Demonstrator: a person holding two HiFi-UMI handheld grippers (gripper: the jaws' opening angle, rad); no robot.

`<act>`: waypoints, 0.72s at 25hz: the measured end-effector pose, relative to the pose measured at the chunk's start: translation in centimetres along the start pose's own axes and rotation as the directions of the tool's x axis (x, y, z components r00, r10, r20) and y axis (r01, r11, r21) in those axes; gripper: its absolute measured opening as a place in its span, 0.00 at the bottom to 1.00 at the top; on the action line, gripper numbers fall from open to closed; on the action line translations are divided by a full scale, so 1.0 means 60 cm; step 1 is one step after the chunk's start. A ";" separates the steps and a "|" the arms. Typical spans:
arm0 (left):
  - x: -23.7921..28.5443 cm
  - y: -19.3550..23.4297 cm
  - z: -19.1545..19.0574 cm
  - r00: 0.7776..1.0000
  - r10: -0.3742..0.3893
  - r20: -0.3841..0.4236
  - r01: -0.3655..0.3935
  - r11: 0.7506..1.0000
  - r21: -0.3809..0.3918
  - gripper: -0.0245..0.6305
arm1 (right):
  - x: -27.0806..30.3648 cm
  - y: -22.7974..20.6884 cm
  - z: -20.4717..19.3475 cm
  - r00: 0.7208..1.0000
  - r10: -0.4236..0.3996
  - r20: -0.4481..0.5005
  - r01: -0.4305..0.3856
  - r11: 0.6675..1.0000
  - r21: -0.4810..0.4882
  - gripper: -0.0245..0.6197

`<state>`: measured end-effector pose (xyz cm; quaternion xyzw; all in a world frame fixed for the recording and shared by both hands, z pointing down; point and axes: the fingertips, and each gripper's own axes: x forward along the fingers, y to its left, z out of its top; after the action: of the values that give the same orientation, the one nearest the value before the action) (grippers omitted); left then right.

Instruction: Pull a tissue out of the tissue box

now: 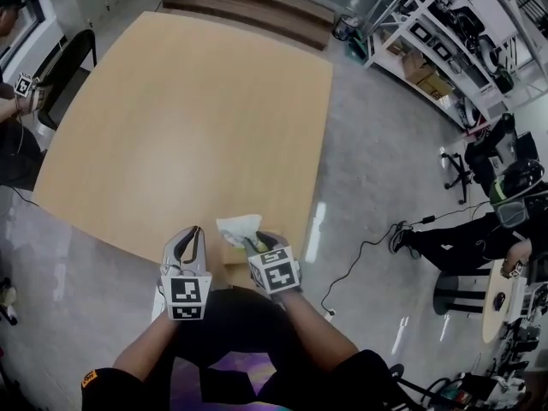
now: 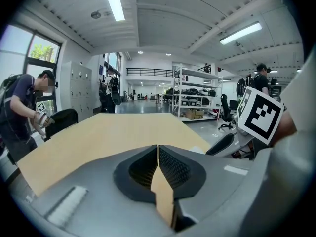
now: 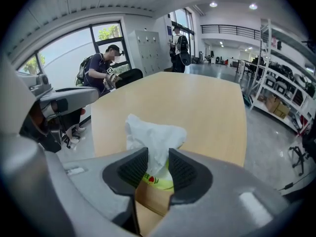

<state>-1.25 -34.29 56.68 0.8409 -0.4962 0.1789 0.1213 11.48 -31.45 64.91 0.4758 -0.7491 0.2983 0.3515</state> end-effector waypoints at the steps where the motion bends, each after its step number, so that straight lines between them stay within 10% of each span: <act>1: 0.001 0.000 -0.001 1.000 0.001 -0.004 -0.001 1.000 -0.001 0.08 | 0.001 0.000 -0.001 1.000 0.002 -0.002 -0.002 1.000 -0.002 0.21; 4: 0.007 -0.006 0.001 1.000 0.003 -0.008 -0.003 1.000 -0.003 0.08 | 0.001 -0.005 -0.002 1.000 0.011 -0.007 -0.011 1.000 -0.007 0.05; 18: 0.014 -0.005 0.012 1.000 -0.006 0.008 0.006 1.000 -0.024 0.07 | -0.028 -0.015 0.052 0.994 -0.016 0.112 0.012 0.999 0.038 0.04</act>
<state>-0.49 -35.10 56.36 0.8415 -0.4964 0.1692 0.1298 12.08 -33.40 61.83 0.5036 -0.7586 0.2826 0.3017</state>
